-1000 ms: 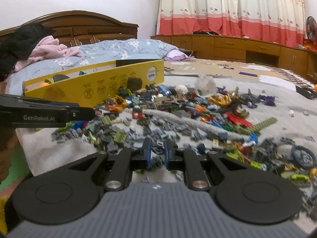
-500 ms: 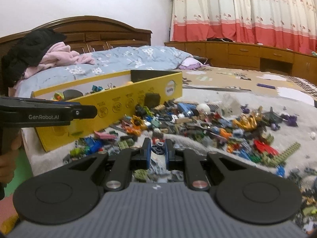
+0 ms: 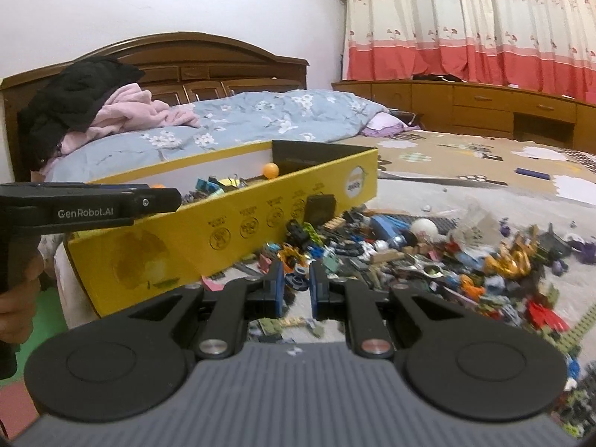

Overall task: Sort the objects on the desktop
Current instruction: 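Carry the minifigure and grey brick over the yellow Apple box with both grippers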

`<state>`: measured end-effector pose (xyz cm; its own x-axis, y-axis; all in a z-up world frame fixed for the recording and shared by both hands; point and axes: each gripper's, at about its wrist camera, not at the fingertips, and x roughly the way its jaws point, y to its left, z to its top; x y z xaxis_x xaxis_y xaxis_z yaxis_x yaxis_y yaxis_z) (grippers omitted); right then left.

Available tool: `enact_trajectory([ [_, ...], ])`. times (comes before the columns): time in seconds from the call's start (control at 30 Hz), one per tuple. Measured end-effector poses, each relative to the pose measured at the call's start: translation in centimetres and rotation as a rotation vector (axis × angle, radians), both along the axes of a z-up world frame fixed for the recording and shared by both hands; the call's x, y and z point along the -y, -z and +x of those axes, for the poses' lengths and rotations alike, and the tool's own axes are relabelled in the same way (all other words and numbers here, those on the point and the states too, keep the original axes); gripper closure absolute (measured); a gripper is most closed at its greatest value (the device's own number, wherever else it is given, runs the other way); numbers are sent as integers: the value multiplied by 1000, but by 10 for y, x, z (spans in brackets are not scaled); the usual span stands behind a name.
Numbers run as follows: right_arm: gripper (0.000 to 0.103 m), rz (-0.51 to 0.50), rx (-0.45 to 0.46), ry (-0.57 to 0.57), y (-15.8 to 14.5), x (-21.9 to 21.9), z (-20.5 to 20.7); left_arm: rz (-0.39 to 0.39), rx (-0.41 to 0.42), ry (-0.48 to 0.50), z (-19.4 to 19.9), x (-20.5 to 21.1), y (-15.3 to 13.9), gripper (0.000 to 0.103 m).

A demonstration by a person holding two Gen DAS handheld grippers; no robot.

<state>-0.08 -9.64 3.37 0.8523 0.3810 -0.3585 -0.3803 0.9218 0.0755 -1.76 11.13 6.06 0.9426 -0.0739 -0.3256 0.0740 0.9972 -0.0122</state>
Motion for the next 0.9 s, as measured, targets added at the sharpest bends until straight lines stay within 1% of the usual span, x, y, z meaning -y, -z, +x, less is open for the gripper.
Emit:
enact_trajectory([
  [0.2, 87, 13, 9, -38, -7, -21, 16, 19, 12, -71, 11, -27, -6, 66],
  [0.57, 87, 32, 20, -142, -19, -70, 33, 41, -11, -229, 42, -89, -5, 66],
  [0.9, 87, 15, 7, -204, -20, -100, 42, 2, -60, -350, 79, -140, 2, 66],
])
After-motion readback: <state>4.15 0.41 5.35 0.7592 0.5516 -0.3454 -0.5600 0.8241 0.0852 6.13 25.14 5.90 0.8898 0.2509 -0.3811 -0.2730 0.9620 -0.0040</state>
